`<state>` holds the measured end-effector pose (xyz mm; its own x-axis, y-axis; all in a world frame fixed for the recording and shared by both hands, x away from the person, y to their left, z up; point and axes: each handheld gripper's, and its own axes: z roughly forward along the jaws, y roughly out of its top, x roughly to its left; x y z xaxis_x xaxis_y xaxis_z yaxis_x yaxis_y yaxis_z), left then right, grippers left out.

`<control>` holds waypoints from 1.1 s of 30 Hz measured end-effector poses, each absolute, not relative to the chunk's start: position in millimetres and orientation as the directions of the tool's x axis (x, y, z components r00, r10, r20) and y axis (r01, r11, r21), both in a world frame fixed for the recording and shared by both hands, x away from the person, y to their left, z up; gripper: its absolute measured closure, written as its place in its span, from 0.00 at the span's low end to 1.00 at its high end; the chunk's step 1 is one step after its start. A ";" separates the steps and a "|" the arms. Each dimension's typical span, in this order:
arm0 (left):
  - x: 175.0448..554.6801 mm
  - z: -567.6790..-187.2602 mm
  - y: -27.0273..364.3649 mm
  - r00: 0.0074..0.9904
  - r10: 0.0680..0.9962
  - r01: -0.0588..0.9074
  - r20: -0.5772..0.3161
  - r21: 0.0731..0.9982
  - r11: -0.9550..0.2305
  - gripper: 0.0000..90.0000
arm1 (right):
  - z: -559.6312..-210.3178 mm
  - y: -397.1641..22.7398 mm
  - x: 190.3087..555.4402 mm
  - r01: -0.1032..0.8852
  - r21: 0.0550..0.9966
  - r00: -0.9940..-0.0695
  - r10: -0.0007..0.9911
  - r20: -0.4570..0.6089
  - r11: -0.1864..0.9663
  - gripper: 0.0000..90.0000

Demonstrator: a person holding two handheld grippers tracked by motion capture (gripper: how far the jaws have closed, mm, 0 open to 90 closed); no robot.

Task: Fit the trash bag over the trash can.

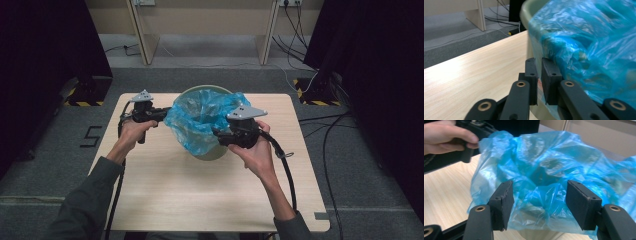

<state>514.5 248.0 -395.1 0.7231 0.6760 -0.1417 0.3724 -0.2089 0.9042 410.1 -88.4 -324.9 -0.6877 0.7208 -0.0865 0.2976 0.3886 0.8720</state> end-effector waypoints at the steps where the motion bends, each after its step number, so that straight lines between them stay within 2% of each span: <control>1: 510.8 -394.7 249.5 0.724 0.676 0.369 -0.140 0.906 -0.209 0.88 | -324.5 -90.3 410.7 0.297 0.871 -0.678 0.729 -0.096 0.391 0.44; 4: 505.5 -389.8 255.7 0.709 0.695 0.363 -0.121 0.907 -0.212 0.69 | -321.5 -108.4 420.3 0.307 0.882 -0.612 0.784 -0.105 0.358 0.44; 8: 496.7 -377.3 267.4 0.680 0.719 0.364 -0.145 0.918 -0.159 0.51 | -316.9 -132.8 437.2 0.347 0.885 -0.536 0.840 -0.085 0.311 0.43; 13: 477.2 -360.9 273.8 0.688 0.709 0.330 -0.156 0.937 -0.114 0.40 | -317.1 -151.7 463.4 0.408 0.871 -0.474 0.879 -0.053 0.273 0.42; 18: 448.2 -350.9 256.9 0.755 0.644 0.267 -0.125 0.955 -0.128 0.36 | -329.4 -158.5 487.4 0.455 0.861 -0.467 0.884 0.013 0.227 0.48; 23: 430.4 -344.5 234.7 0.803 0.593 0.204 -0.063 0.964 -0.173 0.34 | -337.8 -156.1 496.0 0.463 0.850 -0.493 0.870 0.012 0.250 0.60; 26: 427.6 -344.2 220.9 0.828 0.561 0.169 -0.025 0.963 -0.208 0.33 | -339.6 -154.5 496.1 0.464 0.846 -0.502 0.865 0.006 0.263 0.63; 29: 430.5 -348.7 209.2 0.838 0.545 0.175 -0.026 0.959 -0.223 0.34 | -339.1 -154.3 494.7 0.462 0.849 -0.502 0.865 0.010 0.258 0.62; 31: 432.3 -352.8 203.9 0.842 0.540 0.170 -0.015 0.956 -0.238 0.35 | -337.7 -154.5 494.0 0.460 0.853 -0.498 0.867 0.017 0.247 0.58; 33: 434.3 -356.9 200.9 0.848 0.529 0.160 0.000 0.953 -0.257 0.47 | -337.3 -154.8 494.1 0.461 0.854 -0.496 0.868 0.023 0.241 0.56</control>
